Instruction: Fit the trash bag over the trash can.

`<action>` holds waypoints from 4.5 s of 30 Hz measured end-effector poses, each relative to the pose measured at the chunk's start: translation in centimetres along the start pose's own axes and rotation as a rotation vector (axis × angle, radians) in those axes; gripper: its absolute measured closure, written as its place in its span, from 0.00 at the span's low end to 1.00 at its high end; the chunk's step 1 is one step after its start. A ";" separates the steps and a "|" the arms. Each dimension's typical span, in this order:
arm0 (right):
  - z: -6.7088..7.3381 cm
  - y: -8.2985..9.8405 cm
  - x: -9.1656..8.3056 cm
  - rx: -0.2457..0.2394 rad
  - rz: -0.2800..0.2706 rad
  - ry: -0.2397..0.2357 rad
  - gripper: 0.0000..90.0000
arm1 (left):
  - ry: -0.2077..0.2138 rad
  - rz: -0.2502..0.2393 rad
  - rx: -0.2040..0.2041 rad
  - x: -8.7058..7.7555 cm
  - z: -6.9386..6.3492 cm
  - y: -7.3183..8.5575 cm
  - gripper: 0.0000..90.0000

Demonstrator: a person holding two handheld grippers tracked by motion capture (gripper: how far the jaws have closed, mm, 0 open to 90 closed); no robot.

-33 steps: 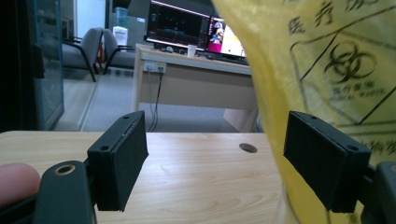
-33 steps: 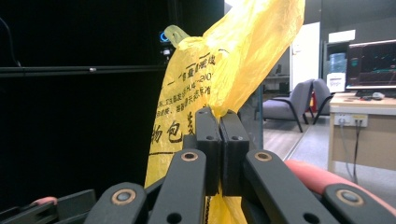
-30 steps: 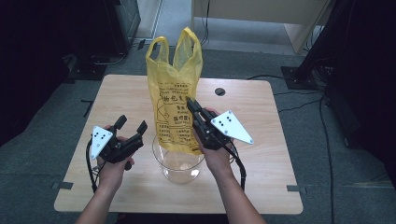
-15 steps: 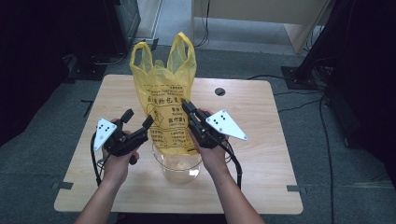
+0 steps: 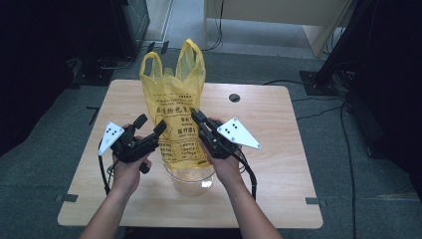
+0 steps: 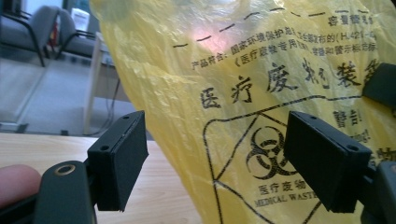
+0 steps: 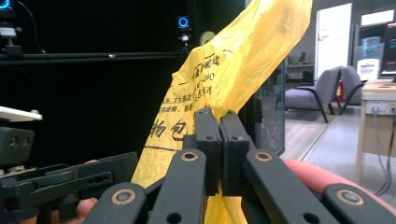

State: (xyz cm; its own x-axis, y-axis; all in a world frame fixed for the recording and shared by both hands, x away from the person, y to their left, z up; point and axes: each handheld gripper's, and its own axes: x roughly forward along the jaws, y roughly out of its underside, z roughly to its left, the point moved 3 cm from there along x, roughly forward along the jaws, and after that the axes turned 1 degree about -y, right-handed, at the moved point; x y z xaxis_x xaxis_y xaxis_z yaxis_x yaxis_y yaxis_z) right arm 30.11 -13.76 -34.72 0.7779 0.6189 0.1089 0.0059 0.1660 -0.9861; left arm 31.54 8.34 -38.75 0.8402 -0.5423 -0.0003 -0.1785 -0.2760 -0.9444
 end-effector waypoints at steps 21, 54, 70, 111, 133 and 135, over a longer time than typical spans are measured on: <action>-1.9 0.7 -2.7 -0.005 0.041 -0.081 0.98 | 0.042 0.037 -0.026 0.1 0.2 0.3 0.23; -1.5 4.4 -6.4 -0.205 0.235 -0.118 0.94 | 0.028 0.094 0.072 0.2 -0.4 1.0 0.71; -2.3 1.3 -6.5 -0.100 0.130 -0.041 0.59 | 0.083 0.070 0.184 -1.7 -2.1 2.7 0.85; -1.2 0.8 -7.5 -0.068 0.142 -0.014 0.77 | 0.075 0.009 0.210 -3.0 -3.4 -1.3 0.72; -0.7 -2.9 -6.2 -0.086 0.128 0.056 0.88 | 0.040 -0.015 0.206 -1.9 -4.6 -4.9 0.28; -0.6 -2.9 -6.2 -0.089 0.129 0.054 0.89 | 0.040 -0.015 0.210 -1.6 -4.7 -5.2 0.27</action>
State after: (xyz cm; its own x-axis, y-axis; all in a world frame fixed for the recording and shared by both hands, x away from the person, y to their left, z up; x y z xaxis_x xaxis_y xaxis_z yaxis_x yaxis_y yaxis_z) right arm 25.65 -18.53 -32.58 0.8085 0.5879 -0.0244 -0.0426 0.0171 -0.9989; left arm 28.66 6.89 -32.31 0.8203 -0.5715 0.0231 -0.0524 -0.1153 -0.9919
